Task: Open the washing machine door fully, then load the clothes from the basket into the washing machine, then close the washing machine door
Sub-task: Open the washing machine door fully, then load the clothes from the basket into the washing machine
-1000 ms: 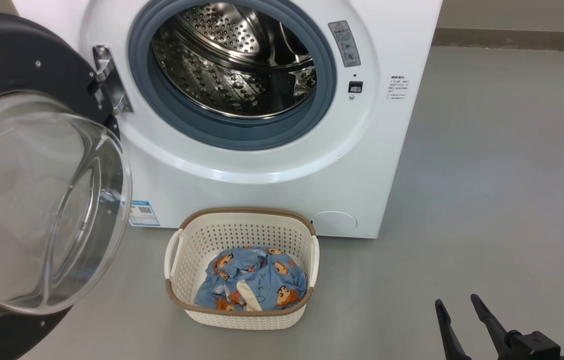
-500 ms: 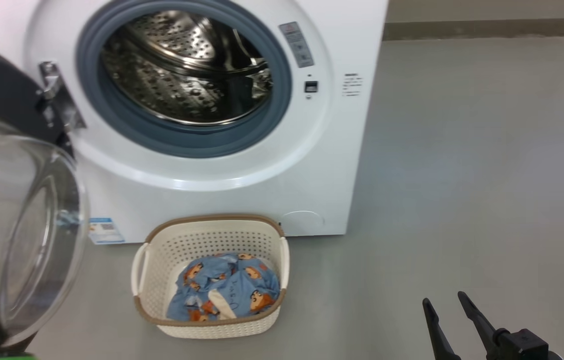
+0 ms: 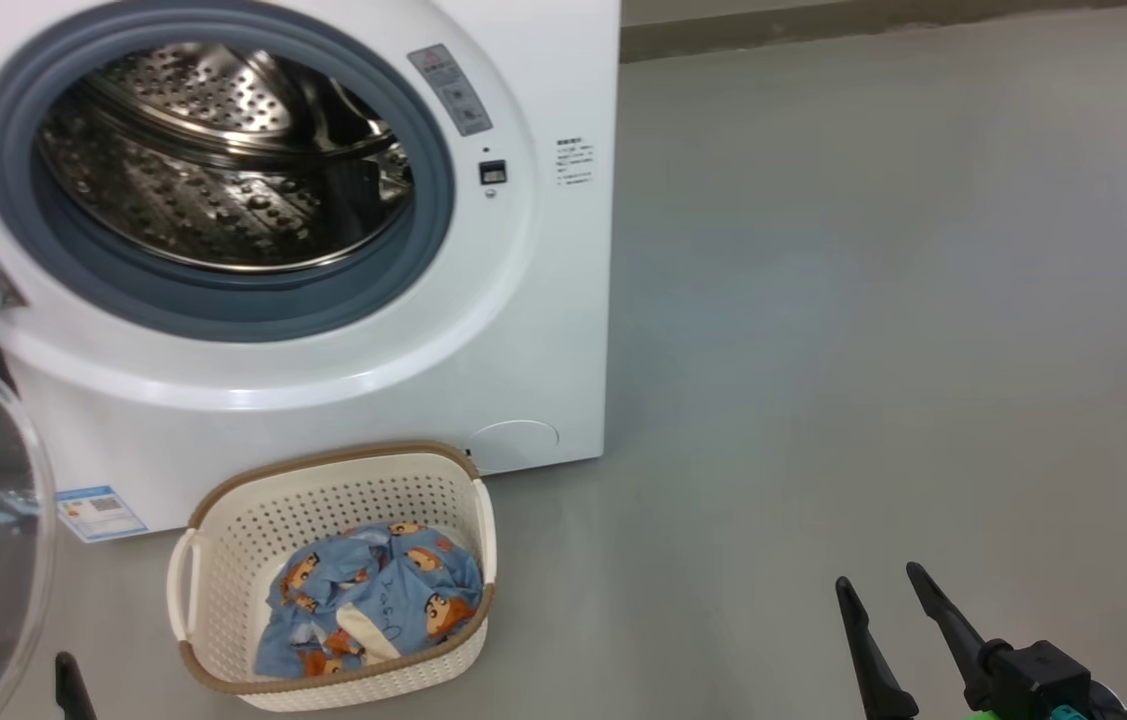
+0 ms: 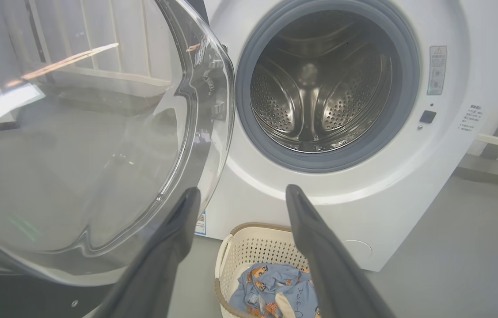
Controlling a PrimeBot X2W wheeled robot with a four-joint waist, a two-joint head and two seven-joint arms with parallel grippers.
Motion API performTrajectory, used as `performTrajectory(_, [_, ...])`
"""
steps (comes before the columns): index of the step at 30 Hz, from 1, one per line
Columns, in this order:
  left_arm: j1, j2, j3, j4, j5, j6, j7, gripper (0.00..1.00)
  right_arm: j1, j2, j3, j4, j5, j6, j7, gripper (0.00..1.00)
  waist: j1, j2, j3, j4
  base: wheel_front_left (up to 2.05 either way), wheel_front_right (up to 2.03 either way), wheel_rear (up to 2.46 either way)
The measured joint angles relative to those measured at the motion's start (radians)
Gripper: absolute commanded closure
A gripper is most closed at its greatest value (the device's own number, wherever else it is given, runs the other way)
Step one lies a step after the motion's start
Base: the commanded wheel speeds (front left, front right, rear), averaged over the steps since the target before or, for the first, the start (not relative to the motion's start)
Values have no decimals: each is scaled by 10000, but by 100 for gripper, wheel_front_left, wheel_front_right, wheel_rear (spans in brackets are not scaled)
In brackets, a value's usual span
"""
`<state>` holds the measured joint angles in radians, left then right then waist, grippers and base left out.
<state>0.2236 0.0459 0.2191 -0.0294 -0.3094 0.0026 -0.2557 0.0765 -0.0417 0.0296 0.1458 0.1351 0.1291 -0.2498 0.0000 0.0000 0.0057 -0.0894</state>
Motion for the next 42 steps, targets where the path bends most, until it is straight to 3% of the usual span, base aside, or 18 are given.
performTrajectory(7, [48, -15, -75, 221, 58, -67, 2, 0, 0, -2, -109, -48, -4, 0, 0, 0, 0, 0, 138, -170, 0, 0, 0])
performTrajectory(28, [477, -15, -598, 286, 69, 385, 4, 0, 0, 0, -247, -77, -123, 0, 0, 0, 0, 0, 59, 340, 0, 0, 0])
performTrajectory(42, [645, -13, -784, 242, 257, 648, 4, 0, 0, 0, -240, -52, -123, 0, 0, 0, 0, 0, 84, 329, 0, 0, 0])
